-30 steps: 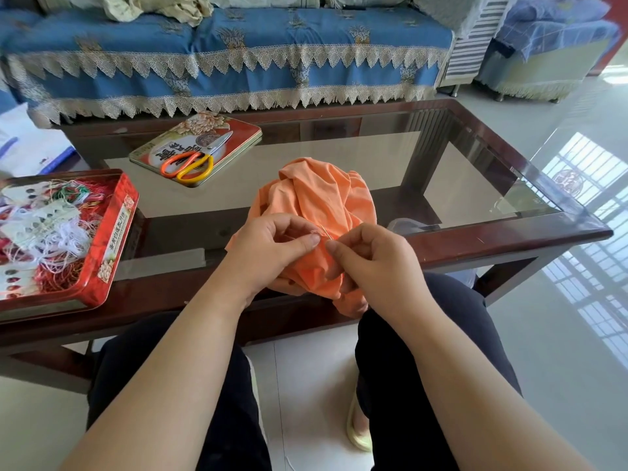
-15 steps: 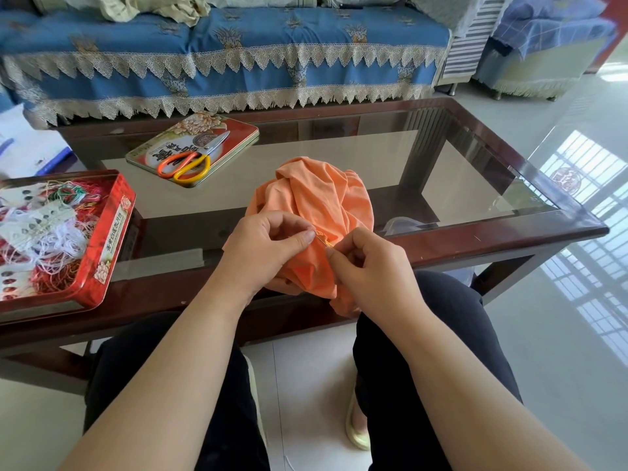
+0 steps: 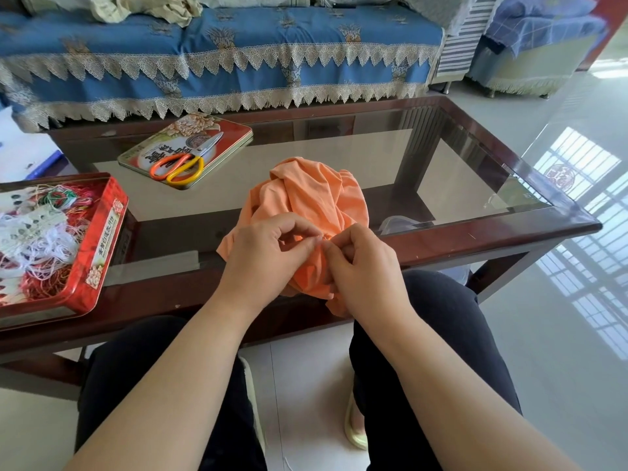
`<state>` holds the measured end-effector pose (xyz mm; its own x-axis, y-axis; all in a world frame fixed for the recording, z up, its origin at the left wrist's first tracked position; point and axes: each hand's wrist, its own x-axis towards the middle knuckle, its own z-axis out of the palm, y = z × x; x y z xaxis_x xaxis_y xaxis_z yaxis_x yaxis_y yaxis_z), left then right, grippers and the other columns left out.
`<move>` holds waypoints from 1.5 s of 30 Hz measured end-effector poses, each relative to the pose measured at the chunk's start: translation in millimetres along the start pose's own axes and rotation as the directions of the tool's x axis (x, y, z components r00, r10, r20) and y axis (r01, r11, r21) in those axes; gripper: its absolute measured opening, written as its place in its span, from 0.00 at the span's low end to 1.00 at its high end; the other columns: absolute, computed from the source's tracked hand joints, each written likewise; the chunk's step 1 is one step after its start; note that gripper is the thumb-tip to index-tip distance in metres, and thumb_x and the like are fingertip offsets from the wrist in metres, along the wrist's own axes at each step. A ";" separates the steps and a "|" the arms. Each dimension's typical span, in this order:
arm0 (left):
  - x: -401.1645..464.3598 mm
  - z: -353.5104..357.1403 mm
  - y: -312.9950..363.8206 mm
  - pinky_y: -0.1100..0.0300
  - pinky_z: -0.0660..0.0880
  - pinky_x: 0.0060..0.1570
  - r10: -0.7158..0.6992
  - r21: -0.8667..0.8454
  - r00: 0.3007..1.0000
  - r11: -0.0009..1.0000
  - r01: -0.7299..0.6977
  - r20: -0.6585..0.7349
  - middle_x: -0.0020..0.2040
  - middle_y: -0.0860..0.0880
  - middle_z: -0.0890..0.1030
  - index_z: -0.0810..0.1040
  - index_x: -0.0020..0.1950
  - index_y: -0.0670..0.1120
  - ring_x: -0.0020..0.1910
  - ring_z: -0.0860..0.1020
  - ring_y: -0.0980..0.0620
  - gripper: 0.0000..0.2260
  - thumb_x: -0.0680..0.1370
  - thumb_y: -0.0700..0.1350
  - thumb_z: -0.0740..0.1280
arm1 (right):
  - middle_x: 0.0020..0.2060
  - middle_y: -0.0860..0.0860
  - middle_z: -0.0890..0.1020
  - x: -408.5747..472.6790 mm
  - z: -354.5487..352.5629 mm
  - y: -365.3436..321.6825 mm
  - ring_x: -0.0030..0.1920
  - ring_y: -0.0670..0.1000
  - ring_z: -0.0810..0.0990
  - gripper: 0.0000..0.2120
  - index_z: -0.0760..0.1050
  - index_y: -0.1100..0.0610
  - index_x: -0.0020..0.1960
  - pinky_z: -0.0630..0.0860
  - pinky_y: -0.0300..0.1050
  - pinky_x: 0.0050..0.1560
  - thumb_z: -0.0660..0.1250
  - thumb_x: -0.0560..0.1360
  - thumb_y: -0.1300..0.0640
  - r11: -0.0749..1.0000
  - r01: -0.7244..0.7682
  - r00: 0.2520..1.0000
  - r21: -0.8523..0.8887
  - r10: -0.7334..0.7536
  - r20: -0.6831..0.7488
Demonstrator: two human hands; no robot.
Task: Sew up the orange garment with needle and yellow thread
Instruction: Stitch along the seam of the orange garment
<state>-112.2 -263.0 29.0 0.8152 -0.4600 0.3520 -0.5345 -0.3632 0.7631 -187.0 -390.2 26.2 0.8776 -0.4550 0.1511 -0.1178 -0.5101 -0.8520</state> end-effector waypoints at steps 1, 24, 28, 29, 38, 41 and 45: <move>-0.3 0.6 0.5 0.76 0.72 0.43 0.006 0.002 1.000 1.000 -0.006 0.012 0.43 0.64 0.80 0.82 0.47 0.54 0.48 0.76 0.67 0.04 0.75 0.45 0.72 | 0.30 0.50 0.81 -0.4 1.2 -0.9 0.32 0.48 0.81 0.05 0.70 0.52 0.46 0.81 0.53 0.38 0.64 0.79 0.54 0.999 -0.017 1.000 0.031 0.017 0.003; -1.9 -2.0 4.8 0.58 0.81 0.38 -0.084 -0.143 0.996 0.986 0.085 0.017 0.39 0.69 0.77 0.80 0.48 0.54 0.44 0.77 0.59 0.04 0.77 0.44 0.71 | 0.43 0.38 0.76 -4.7 -1.2 6.1 0.52 0.31 0.70 0.10 0.65 0.45 0.53 0.67 0.43 0.59 0.66 0.78 0.52 0.945 0.326 0.940 -0.037 -0.320 0.122; -1.6 -3.6 5.0 0.57 0.81 0.41 -0.097 -0.164 0.994 0.981 0.103 0.042 0.40 0.69 0.77 0.80 0.48 0.54 0.45 0.78 0.57 0.03 0.77 0.46 0.71 | 0.43 0.40 0.80 -0.2 -1.5 6.2 0.51 0.43 0.77 0.10 0.67 0.42 0.52 0.73 0.54 0.58 0.67 0.76 0.51 0.949 0.316 0.944 0.022 -0.317 0.097; -1.7 -3.8 5.5 0.59 0.80 0.42 -0.094 -0.166 0.994 0.981 0.102 0.056 0.40 0.69 0.77 0.80 0.48 0.55 0.45 0.78 0.58 0.03 0.77 0.47 0.71 | 0.42 0.41 0.81 1.8 -1.3 5.8 0.51 0.46 0.78 0.11 0.67 0.41 0.52 0.74 0.54 0.57 0.68 0.76 0.51 0.955 0.294 0.951 0.041 -0.296 0.087; 0.9 -2.9 1.5 0.67 0.78 0.48 -0.140 -0.214 0.988 0.965 0.150 0.061 0.44 0.62 0.81 0.81 0.50 0.53 0.49 0.78 0.63 0.05 0.75 0.50 0.71 | 0.32 0.46 0.80 21.7 -10.9 1.1 0.38 0.44 0.80 0.17 0.66 0.46 0.57 0.74 0.39 0.45 0.71 0.73 0.49 0.972 0.209 0.971 0.105 -0.220 0.097; 2.9 -3.4 0.0 0.73 0.74 0.47 -0.178 -0.252 0.983 0.950 0.182 0.039 0.47 0.60 0.81 0.81 0.49 0.56 0.51 0.77 0.64 0.04 0.76 0.47 0.71 | 0.35 0.47 0.80 22.3 -20.8 3.6 0.41 0.44 0.79 0.18 0.68 0.46 0.58 0.75 0.41 0.50 0.72 0.73 0.50 0.971 0.191 0.959 0.142 -0.216 0.185; 3.1 -4.1 0.7 0.71 0.74 0.48 -0.217 -0.291 0.975 0.931 0.221 0.045 0.49 0.60 0.82 0.81 0.48 0.57 0.52 0.77 0.63 0.05 0.76 0.46 0.70 | 0.43 0.39 0.77 24.2 -25.6 6.3 0.53 0.44 0.76 0.18 0.69 0.43 0.57 0.72 0.50 0.59 0.69 0.73 0.59 0.951 0.304 0.943 0.055 -0.308 0.128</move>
<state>-109.1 -261.4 32.9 0.9007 -0.4065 0.1531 -0.2526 -0.2036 0.9459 -178.4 -423.0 37.3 0.9229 -0.1785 0.3411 0.1801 -0.5830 -0.7923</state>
